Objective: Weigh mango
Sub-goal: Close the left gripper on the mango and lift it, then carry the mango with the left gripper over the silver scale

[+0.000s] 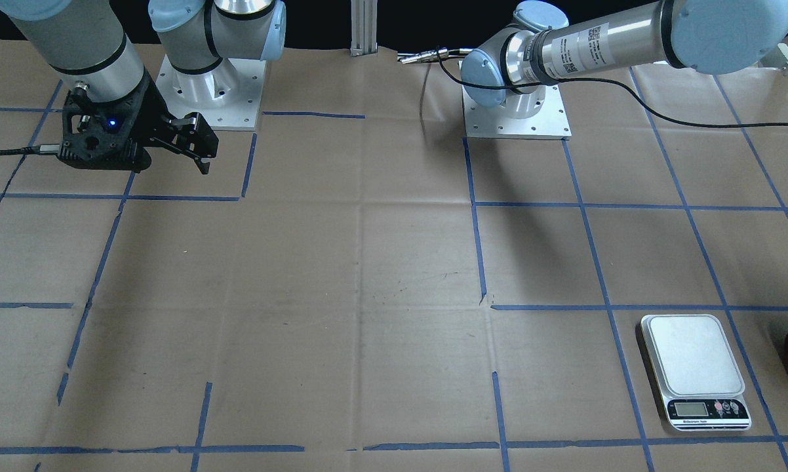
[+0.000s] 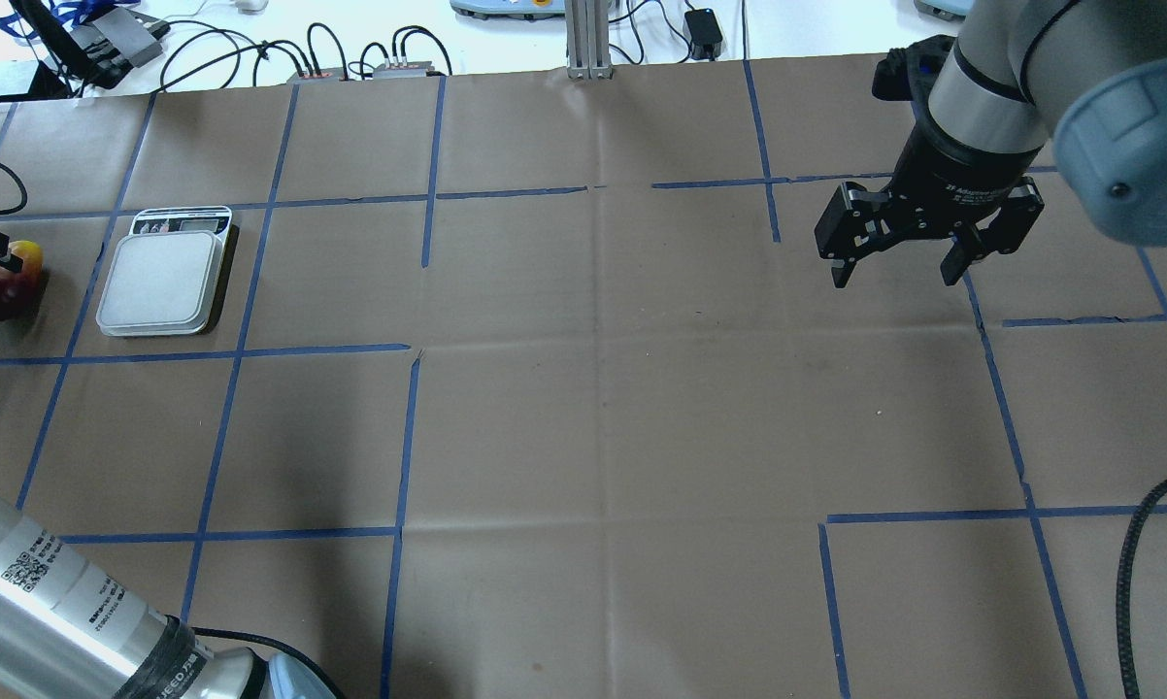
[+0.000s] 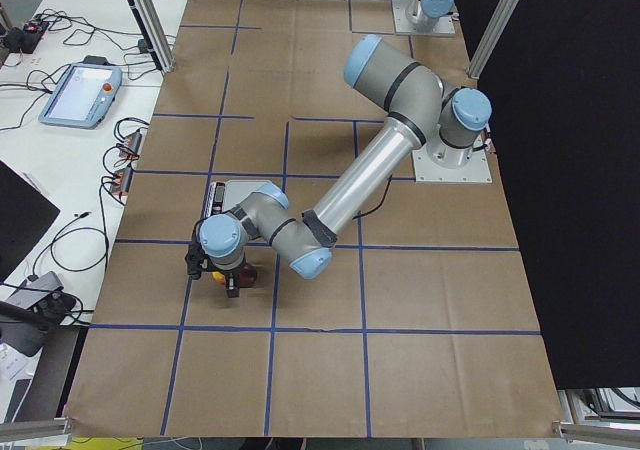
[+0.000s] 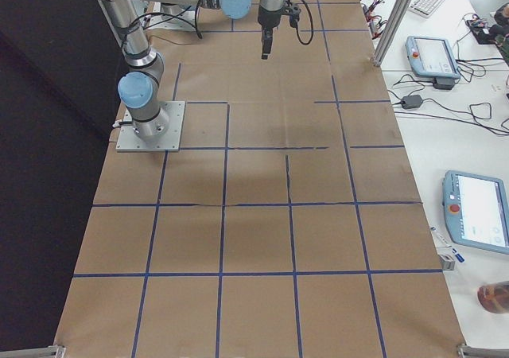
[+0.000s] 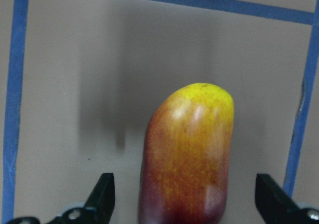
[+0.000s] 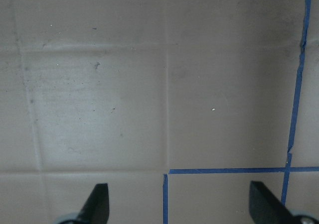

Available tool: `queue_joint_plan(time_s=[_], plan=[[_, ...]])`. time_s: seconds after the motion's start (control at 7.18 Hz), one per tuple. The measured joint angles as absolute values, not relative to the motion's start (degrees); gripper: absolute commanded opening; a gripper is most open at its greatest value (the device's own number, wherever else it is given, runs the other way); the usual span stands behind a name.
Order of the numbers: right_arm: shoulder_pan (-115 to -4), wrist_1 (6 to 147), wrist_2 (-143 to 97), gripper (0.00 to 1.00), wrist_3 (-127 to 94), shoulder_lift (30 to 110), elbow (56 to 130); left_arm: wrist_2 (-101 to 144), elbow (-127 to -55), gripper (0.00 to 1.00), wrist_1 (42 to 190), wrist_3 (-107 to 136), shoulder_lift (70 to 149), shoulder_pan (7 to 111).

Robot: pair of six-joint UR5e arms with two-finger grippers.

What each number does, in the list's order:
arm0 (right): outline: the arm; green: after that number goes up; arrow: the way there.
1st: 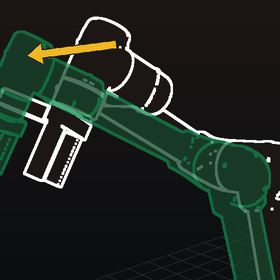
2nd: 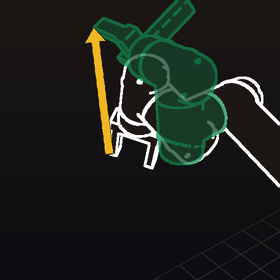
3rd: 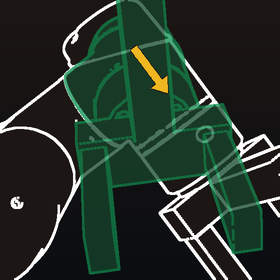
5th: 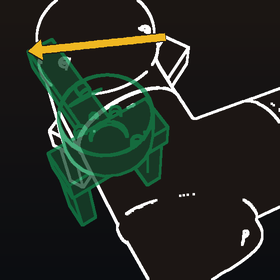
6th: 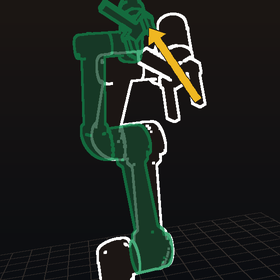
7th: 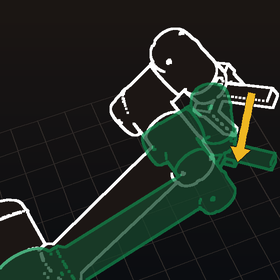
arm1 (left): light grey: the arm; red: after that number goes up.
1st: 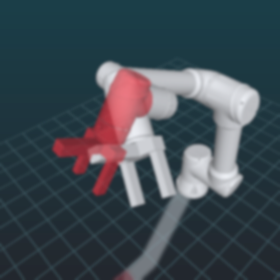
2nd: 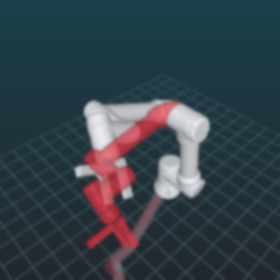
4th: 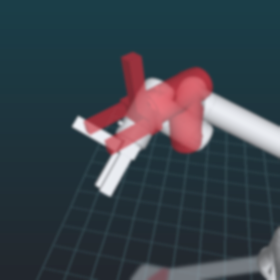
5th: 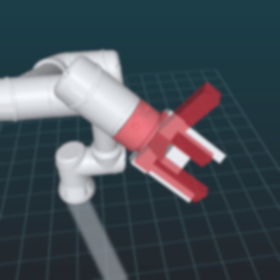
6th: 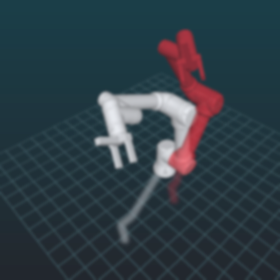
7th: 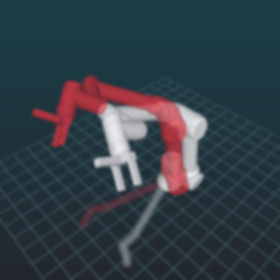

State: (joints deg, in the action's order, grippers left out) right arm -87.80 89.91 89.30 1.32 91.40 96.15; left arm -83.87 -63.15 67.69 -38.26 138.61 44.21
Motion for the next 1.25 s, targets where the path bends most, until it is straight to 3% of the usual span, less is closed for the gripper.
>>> queue_joint_plan(time_s=[0.14,0.28,0.42,0.56,0.7,1.25], plan=[[-87.8,89.9,89.3,1.0,1.3,91.4,96.2,-83.9,-63.0,0.91,67.7,-38.2,139.2,44.2],[-87.8,89.9,89.3,1.0,1.3,91.4,96.2,-83.9,-62.7,0.69,67.7,-38.1,139.6,44.2],[-87.8,89.9,89.3,1.0,1.3,91.4,96.2,-83.9,-62.6,0.6,67.7,-38.0,140.0,44.2],[-87.8,89.9,89.3,1.0,1.3,91.4,96.2,-83.9,-62.5,0.34,67.7,-37.9,140.2,44.2],[-87.8,89.9,89.3,1.0,1.3,91.4,96.2,-83.9,-62.5,0.22,67.9,-37.8,140.2,44.2],[-87.8,89.9,89.3,1.0,1.3,91.4,96.2,-84.1,-64.2,0.21,70.0,-38.2,135.5,47.5]])
